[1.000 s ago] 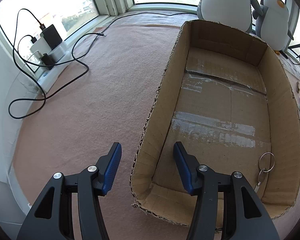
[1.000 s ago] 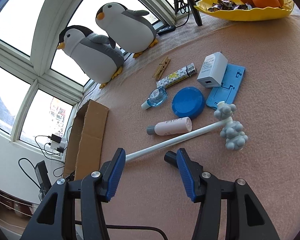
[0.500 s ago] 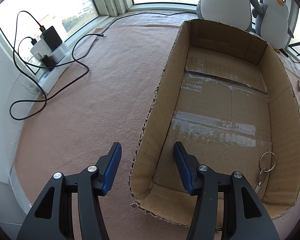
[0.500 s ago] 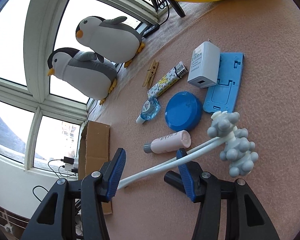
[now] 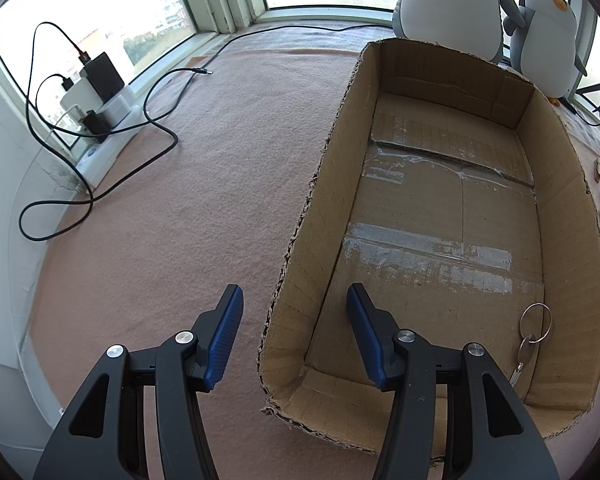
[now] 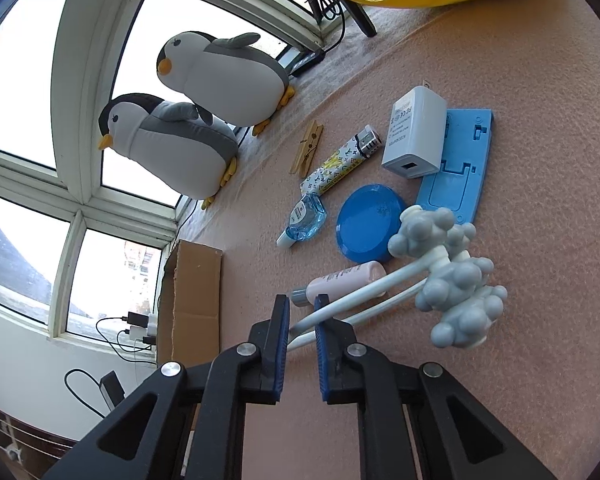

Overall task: Organize rigid objects
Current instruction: 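Lift the white massager stick off the table with the right gripper, then lower the massager stick into the box and open the right gripper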

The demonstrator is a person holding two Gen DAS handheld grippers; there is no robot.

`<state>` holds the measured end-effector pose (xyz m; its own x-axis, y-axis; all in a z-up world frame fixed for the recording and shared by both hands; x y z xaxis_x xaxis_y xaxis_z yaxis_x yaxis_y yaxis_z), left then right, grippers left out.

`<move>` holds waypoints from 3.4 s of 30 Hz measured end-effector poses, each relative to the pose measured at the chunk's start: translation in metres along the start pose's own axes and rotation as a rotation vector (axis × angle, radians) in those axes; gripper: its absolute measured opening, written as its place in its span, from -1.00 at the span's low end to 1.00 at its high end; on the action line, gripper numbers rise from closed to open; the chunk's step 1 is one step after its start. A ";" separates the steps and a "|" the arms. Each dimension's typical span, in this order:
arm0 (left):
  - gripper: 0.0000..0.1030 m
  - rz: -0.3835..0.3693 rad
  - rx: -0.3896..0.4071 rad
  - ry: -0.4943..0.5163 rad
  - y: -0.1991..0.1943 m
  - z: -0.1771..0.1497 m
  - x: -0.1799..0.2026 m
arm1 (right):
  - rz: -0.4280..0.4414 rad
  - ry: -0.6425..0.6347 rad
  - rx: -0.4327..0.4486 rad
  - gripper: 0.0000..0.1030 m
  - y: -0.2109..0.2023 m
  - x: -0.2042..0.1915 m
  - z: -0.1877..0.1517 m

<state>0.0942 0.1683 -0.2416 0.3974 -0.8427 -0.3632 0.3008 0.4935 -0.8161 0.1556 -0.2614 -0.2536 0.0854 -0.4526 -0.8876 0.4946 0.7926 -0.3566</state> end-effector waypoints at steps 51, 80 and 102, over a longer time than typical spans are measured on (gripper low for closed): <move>0.03 -0.060 0.003 -0.043 0.007 -0.001 -0.007 | 0.124 -0.658 -0.294 -0.92 0.105 -0.246 -0.042; 0.04 -0.066 0.001 -0.054 0.007 -0.001 -0.007 | 0.041 -0.586 -0.541 -0.75 0.236 -0.224 -0.048; 0.04 -0.061 0.002 -0.055 0.007 0.000 -0.008 | 0.018 -0.610 -0.556 -0.04 0.223 -0.252 -0.037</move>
<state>0.0933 0.1780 -0.2444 0.4257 -0.8579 -0.2877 0.3271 0.4424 -0.8351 0.2125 0.0446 -0.1198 0.6234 -0.4533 -0.6371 0.0019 0.8157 -0.5785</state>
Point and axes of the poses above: each gripper's, at about its wrist camera, not at the fingertips, and y roughly the way its jaws point, x to its right, z to its top, the point moved 2 cm from there along y, roughly the way its jaws point, and after that the axes turned 15 degrees about z, right-handed, at the moved point
